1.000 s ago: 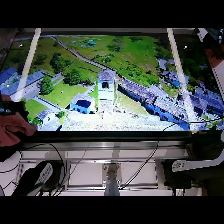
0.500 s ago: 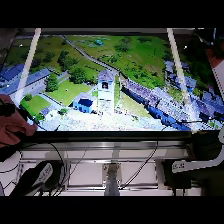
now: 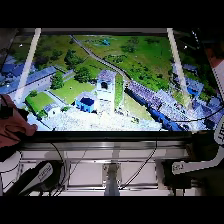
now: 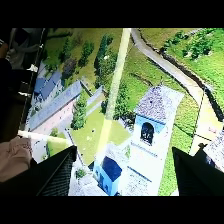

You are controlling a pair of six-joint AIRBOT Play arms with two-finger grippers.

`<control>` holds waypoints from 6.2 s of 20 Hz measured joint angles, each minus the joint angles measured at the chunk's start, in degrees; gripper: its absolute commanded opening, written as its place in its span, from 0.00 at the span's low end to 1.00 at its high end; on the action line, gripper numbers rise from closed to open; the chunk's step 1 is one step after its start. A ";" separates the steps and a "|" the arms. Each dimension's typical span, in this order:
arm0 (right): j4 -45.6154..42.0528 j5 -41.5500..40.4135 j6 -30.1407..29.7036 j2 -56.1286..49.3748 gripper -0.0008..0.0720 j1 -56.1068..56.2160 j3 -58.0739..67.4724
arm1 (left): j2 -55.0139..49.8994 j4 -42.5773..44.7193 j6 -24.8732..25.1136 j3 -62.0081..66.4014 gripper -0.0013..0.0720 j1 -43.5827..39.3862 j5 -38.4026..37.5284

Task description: Fold the clothes and pants, and hang the long-sleeved shirts on hangers.

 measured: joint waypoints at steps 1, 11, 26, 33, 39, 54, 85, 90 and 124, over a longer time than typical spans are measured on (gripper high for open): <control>-0.50 0.00 0.02 0.00 0.95 0.15 0.00 | -0.59 0.20 -0.81 0.00 0.69 0.92 -0.07; -0.96 0.22 0.00 -0.02 0.95 0.50 -0.04 | -3.08 -4.33 -4.79 0.00 0.68 4.68 3.52; -0.98 1.53 0.00 -0.02 0.94 0.50 -0.04 | -6.93 -12.39 -9.97 0.00 0.03 4.85 9.49; -0.98 0.74 0.00 -0.02 0.94 0.50 -0.04 | 1.84 -44.39 7.02 0.00 0.03 4.85 16.61; -1.01 0.00 0.00 -0.02 0.93 0.50 -0.04 | 8.79 -78.68 26.58 0.00 0.03 2.19 15.21; -1.11 -1.27 -0.02 -0.02 0.03 0.50 -0.04 | -11.85 -100.83 32.59 2.86 0.03 -48.52 41.68; 13.16 -2.64 -20.92 9.42 0.06 4.59 -56.39 | -2.43 -80.59 28.00 -8.81 0.30 -18.40 18.58; 12.98 -3.54 -20.87 10.36 0.38 8.81 -63.76 | -7.04 -80.48 27.82 -9.29 0.47 -17.70 24.96; 12.61 -5.64 -20.61 10.60 0.28 12.52 -65.59 | -28.00 -77.00 41.57 9.09 0.03 -17.64 1.25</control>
